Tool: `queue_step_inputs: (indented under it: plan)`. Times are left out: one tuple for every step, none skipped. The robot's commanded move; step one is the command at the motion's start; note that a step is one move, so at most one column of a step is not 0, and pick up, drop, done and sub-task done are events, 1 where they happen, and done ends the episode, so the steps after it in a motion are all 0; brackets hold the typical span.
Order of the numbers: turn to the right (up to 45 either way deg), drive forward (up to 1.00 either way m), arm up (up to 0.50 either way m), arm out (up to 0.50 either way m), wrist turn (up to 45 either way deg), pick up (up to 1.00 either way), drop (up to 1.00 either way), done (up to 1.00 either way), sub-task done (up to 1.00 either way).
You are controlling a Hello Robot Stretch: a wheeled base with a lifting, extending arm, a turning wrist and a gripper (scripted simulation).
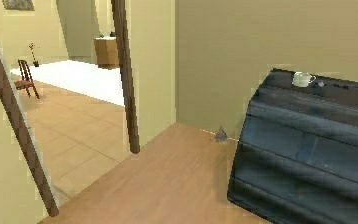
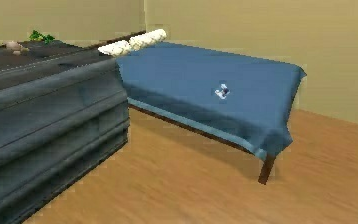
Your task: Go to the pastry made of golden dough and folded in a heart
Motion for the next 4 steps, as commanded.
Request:
queue_step_inputs:
  plan:
    - [-24.0,0.0,0.0,0.0,0.0,0.0,0.0,0.0,0.0]
    - [0.0,1.0,0.0,0.0,0.0,0.0,0.0,0.0,0.0]
    - [0.0,1.0,0.0,0.0,0.0,0.0,0.0,0.0,0.0]
    - [0.0,0.3,0.0,0.0,0.0,0.0,0.0,0.0,0.0]
